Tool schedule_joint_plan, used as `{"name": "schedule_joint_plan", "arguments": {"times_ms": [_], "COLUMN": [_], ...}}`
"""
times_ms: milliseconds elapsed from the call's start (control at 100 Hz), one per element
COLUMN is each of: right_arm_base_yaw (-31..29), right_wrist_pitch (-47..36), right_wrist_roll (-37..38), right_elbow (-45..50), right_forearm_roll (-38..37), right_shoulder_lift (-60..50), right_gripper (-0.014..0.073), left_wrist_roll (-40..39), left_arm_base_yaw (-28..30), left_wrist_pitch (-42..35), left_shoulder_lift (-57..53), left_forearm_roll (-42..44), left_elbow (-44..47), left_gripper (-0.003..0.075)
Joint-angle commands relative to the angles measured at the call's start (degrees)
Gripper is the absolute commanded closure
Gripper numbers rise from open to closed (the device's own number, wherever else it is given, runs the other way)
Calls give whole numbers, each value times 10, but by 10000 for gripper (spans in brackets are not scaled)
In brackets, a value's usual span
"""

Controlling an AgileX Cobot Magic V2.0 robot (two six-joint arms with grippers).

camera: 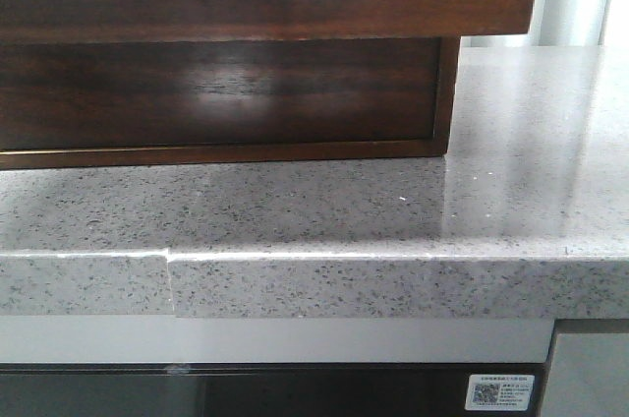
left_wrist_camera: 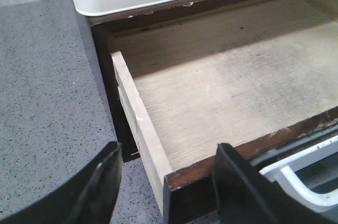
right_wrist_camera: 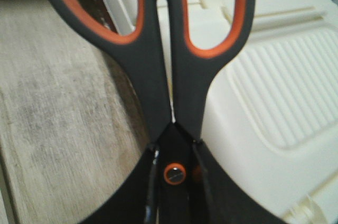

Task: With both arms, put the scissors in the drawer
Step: 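Carry the scissors with the right gripper over the open drawer, then lower the scissors into the drawer and open the right gripper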

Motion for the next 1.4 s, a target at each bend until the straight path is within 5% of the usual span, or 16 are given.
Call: {"name": "schedule_joint_plan", "arguments": {"times_ms": [0,320,870,1180,1390], "right_arm_base_yaw": [27,110,110,110,110], "right_wrist_pitch": [-40,11,56,58,83], "right_wrist_roll": [-39,-77,-50,-38,20], "right_elbow": [-19,-19,-19,-19,-63], "right_forearm_roll": [11,-61,-136,-153,-158], "right_shoulder_lift": [0,86,131,132,119], "right_gripper": [626,626,620,370,351], "left_wrist_roll": [0,0,0,0,0], "left_arm_base_yaw": [-4,-4,-4,-4,-4], "left_wrist_pitch": [-42,-42,-40,-40,-40], "left_shoulder_lift": [5,5,5,5,5], "left_forearm_roll": [-12,-12,-12,-12,-12], "left_elbow": [-20,-20,-20,-20,-20], "left_gripper": [352,352,352,352,352]}}
